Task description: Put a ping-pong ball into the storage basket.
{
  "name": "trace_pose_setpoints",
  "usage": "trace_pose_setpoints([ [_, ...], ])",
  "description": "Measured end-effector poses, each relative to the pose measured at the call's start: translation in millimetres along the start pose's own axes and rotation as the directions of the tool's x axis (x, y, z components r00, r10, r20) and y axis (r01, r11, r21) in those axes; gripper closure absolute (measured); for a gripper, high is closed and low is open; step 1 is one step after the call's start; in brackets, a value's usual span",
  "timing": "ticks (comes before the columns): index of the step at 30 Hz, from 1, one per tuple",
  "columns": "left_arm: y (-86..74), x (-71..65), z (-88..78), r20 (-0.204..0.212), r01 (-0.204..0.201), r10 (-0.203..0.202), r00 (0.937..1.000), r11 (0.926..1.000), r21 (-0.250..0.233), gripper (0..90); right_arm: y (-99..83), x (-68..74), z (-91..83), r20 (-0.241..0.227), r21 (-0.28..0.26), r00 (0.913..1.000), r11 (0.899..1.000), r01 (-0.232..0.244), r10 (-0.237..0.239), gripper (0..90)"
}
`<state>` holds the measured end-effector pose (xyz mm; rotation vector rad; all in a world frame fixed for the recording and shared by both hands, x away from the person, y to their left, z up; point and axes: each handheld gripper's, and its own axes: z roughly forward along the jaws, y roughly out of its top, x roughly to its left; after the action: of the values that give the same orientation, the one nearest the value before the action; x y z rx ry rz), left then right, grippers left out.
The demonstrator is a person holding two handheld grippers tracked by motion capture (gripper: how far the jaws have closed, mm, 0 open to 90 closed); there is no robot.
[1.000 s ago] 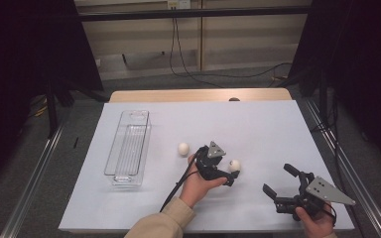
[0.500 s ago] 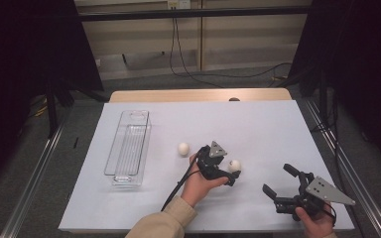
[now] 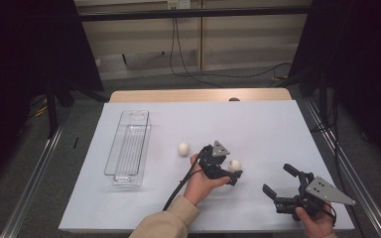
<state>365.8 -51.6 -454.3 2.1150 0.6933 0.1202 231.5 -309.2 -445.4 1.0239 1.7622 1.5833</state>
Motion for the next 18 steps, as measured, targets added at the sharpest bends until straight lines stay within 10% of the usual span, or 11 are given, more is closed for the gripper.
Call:
trace_pose_setpoints([
  [18, 0.1, -0.3, 6.9, 0.007, 0.004, -0.004, 1.0000, 0.9998, 0.018, 16.9, 0.1, 0.0, 0.1, -0.001, 0.000, 1.0000, 1.000, -0.002, 0.002, 0.5],
])
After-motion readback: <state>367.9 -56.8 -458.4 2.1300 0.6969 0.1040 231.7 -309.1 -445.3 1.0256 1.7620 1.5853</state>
